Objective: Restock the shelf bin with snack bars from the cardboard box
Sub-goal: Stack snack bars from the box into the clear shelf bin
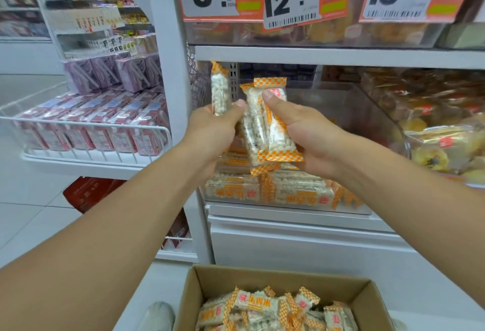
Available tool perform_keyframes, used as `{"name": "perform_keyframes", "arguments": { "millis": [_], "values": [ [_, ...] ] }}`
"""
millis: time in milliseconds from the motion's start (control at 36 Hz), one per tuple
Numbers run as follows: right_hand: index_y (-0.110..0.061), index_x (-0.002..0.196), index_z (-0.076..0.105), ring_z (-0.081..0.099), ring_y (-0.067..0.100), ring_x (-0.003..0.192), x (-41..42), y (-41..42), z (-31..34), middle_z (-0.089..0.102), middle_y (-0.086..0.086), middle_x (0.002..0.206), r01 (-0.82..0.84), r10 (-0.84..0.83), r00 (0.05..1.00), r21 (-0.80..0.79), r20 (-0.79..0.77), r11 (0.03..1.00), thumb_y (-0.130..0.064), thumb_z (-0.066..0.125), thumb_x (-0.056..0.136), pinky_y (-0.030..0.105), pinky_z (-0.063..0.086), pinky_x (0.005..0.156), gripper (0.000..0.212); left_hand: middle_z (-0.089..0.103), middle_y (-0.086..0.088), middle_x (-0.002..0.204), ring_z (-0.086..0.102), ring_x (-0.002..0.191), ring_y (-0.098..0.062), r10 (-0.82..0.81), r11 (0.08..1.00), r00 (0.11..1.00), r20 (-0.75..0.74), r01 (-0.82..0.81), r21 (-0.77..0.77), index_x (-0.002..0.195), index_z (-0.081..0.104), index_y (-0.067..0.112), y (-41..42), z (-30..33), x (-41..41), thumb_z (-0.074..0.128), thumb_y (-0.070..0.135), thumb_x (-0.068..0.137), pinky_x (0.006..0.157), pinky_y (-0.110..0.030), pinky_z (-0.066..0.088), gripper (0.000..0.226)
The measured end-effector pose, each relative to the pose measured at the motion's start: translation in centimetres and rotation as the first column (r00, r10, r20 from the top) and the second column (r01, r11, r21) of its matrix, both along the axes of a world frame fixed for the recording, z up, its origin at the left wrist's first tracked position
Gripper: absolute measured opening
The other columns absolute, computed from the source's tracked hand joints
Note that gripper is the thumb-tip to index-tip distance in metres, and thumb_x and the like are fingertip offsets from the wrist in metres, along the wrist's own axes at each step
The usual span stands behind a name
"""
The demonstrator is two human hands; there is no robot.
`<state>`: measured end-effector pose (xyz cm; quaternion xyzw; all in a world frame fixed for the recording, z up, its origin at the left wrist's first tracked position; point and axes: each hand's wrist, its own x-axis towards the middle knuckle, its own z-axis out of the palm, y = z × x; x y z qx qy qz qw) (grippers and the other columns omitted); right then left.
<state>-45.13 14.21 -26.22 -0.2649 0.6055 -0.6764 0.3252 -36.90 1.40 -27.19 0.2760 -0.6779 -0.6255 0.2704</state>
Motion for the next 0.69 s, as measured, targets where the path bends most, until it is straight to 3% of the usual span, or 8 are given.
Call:
{"name": "perform_keyframes", "arguments": {
  "millis": [83,139,222,278,333,500,639,694],
  "values": [
    [-0.016,0.14,0.054,0.053,0.034,0.132,-1.4,0.3,0.0,0.057,0.01,0.144,0.047,-0.039,0.995,0.076,-0.097,0.996,-0.078,0.08,0.057,0.059,0.04,0.111,0.106,0.069,-0.005,0.073,0.066,0.058,-0.018,0.026,0.984,0.993,0.113,-0.005,-0.178,0.126,0.061,-0.002,-1.3,0.5,0.6,0.059,0.05,0.097,0.066,-0.037,0.061,0.059],
    [-0.011,0.142,0.05,0.052,0.032,0.131,-2.3,0.4,0.1,0.057,0.007,0.142,0.113,-0.085,0.972,0.118,-0.218,0.987,-0.085,0.078,0.05,0.053,0.037,0.112,0.121,0.071,-0.01,0.07,0.069,0.056,-0.022,0.011,0.962,0.971,0.237,0.054,-0.269,0.122,0.06,-0.007,-1.9,0.8,1.1,0.055,0.047,0.1,0.062,-0.035,0.061,0.058],
    [-0.009,0.12,0.059,0.059,0.015,0.103,-3.0,0.7,0.8,0.065,-0.006,0.109,0.096,-0.016,0.929,0.199,-0.37,0.975,-0.067,0.065,0.084,0.033,0.042,0.095,0.068,0.074,-0.014,0.071,0.074,0.07,-0.03,-0.054,0.909,0.912,0.407,0.213,-0.357,0.102,0.064,-0.006,-2.0,1.1,1.3,0.052,0.044,0.102,0.078,-0.046,0.063,0.051],
    [-0.017,0.112,0.068,0.064,0.017,0.105,-3.9,0.7,0.6,0.073,-0.005,0.105,0.018,0.085,0.91,0.243,-0.405,0.97,-0.061,0.064,0.089,0.041,0.047,0.103,0.049,0.075,-0.014,0.071,0.074,0.077,-0.032,-0.074,0.89,0.877,0.474,0.273,-0.365,0.087,0.066,-0.001,-1.8,1.0,1.1,0.05,0.046,0.102,0.086,-0.046,0.06,0.052],
    [-0.024,0.123,0.068,0.064,0.015,0.117,-3.6,0.6,0.6,0.073,-0.006,0.118,-0.019,0.139,0.891,0.271,-0.432,0.962,-0.06,0.064,0.089,0.047,0.042,0.112,0.05,0.076,-0.012,0.072,0.073,0.082,-0.031,-0.066,0.905,0.863,0.501,0.263,-0.334,0.088,0.065,0.002,-1.9,0.9,0.8,0.049,0.046,0.102,0.091,-0.045,0.057,0.049],
    [-0.026,0.133,0.062,0.062,0.009,0.121,-4.1,0.5,0.5,0.07,-0.011,0.125,-0.115,0.228,0.851,0.257,-0.472,0.96,-0.063,0.064,0.084,0.045,0.038,0.115,0.061,0.077,-0.012,0.078,0.068,0.096,-0.03,-0.083,0.969,0.879,0.469,0.181,-0.169,0.136,0.053,0.005,-1.9,0.7,0.7,0.05,0.049,0.098,0.108,-0.05,0.044,0.058],
    [-0.028,0.124,0.066,0.063,0.006,0.109,-4.7,1.0,0.3,0.071,-0.008,0.12,-0.186,0.348,0.776,0.336,-0.526,0.923,-0.053,0.06,0.085,0.033,0.043,0.104,0.046,0.065,-0.012,0.126,0.06,0.121,-0.031,-0.112,0.988,0.89,0.441,0.146,-0.044,0.108,0.064,0.015,-2.1,1.3,0.6,0.051,0.04,0.099,0.102,-0.052,0.048,0.03],
    [-0.027,0.126,0.065,0.064,0.009,0.112,-4.6,0.9,0.3,0.07,-0.011,0.121,-0.187,0.358,0.757,0.344,-0.546,0.92,-0.049,0.061,0.09,0.032,0.043,0.102,0.043,0.067,-0.012,0.121,0.066,0.111,-0.028,-0.109,0.99,0.894,0.435,0.138,-0.037,0.096,0.063,0.018,-2.0,1.6,0.6,0.05,0.037,0.1,0.105,-0.054,0.046,0.023]
  ]
}}
